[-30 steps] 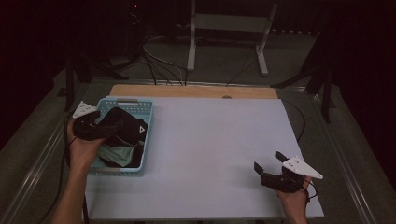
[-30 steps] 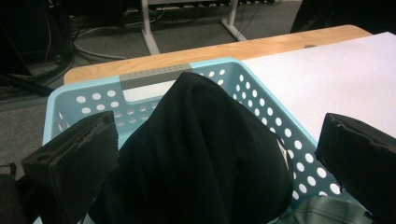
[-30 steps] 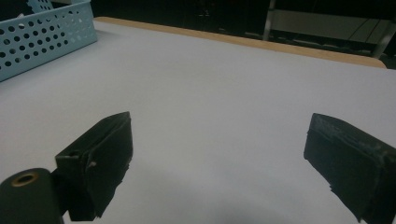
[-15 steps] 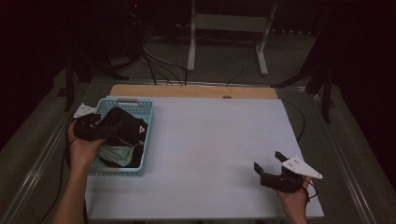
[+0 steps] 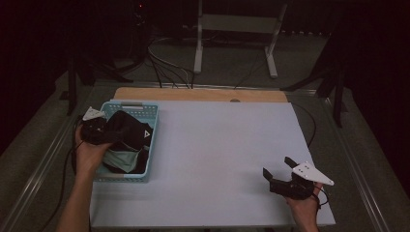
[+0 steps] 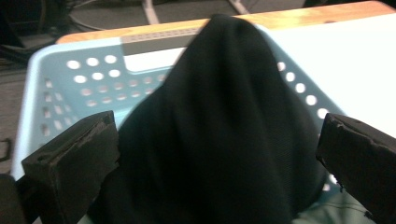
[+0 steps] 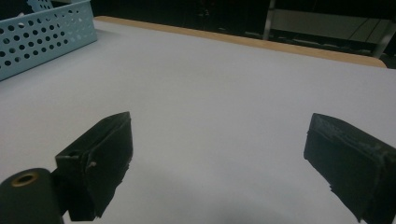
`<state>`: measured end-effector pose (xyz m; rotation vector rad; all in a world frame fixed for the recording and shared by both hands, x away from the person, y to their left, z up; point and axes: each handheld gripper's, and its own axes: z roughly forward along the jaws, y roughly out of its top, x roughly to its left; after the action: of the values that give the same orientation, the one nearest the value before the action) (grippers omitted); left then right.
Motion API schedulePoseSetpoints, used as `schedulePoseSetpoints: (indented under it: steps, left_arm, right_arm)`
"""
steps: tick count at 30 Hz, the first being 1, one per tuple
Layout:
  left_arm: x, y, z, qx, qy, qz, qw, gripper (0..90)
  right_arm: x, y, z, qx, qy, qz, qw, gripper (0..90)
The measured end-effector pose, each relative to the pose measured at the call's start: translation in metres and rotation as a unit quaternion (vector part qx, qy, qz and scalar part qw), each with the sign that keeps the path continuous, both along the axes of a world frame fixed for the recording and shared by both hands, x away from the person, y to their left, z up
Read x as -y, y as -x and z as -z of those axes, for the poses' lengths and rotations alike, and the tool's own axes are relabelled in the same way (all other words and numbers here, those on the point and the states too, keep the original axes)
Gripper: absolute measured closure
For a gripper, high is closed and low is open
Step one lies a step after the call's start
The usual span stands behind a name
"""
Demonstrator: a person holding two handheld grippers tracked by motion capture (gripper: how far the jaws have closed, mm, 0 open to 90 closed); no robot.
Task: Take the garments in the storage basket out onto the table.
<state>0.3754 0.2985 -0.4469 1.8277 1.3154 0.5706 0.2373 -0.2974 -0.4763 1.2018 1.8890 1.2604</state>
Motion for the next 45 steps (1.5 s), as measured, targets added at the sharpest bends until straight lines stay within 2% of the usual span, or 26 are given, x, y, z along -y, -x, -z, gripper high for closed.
schedulePoseSetpoints:
  steps: [4,5,7,15,20,25,28,29,34,36,38,41,45]
  left_arm:
    - [-0.005,-0.001,0.001,-0.001,0.009,-0.010,0.9999,0.0]
    - [-0.005,-0.002,0.003,-0.011,0.012,-0.002,0.9999,0.0]
    - [-0.004,-0.003,0.006,-0.017,0.008,0.007,0.9998,0.0]
    - [-0.003,-0.006,0.010,-0.021,0.011,0.014,0.9996,0.0]
    - [-0.006,-0.005,0.012,-0.015,0.018,0.015,0.9996,0.0]
    - [-0.002,-0.005,0.013,-0.026,0.002,0.031,0.9992,0.0]
    - [0.002,-0.005,0.013,-0.038,-0.017,0.039,0.9984,0.0]
    - [0.003,-0.005,0.013,-0.042,-0.025,0.039,0.9981,0.0]
    - [0.008,-0.006,0.011,-0.061,-0.037,0.040,0.9967,0.1]
    - [0.009,-0.005,0.009,-0.067,-0.042,0.040,0.9961,5.4]
    - [0.009,-0.005,0.007,-0.073,-0.043,0.040,0.9956,15.3]
    - [0.007,-0.003,0.004,-0.072,-0.050,0.031,0.9957,38.8]
    - [0.007,-0.001,0.003,-0.074,-0.053,0.026,0.9955,51.0]
  right_arm:
    - [0.000,0.000,0.000,0.000,0.000,0.001,1.0000,8.0]
    - [0.000,0.000,0.000,0.000,0.000,0.001,1.0000,8.0]
    - [0.000,-0.001,0.000,-0.002,0.000,-0.001,1.0000,8.0]
    - [-0.001,-0.001,0.001,-0.002,0.000,-0.001,1.0000,8.0]
    - [-0.001,0.000,0.000,-0.002,0.001,-0.002,1.0000,8.0]
    - [-0.001,-0.001,0.001,-0.003,0.001,-0.002,1.0000,8.0]
    - [-0.001,-0.001,0.001,-0.004,0.003,-0.002,1.0000,8.0]
    - [-0.001,-0.001,0.001,-0.004,0.003,-0.002,1.0000,8.0]
    - [-0.001,-0.001,0.001,-0.007,0.005,0.001,1.0000,8.0]
    - [-0.001,-0.001,0.001,-0.008,0.004,0.002,1.0000,8.0]
    - [-0.001,-0.001,0.001,-0.009,0.004,0.003,0.9999,8.0]
    - [-0.001,-0.001,0.001,-0.010,0.006,0.003,0.9999,8.0]
    - [-0.001,-0.002,0.001,-0.010,0.006,0.003,0.9999,8.1]
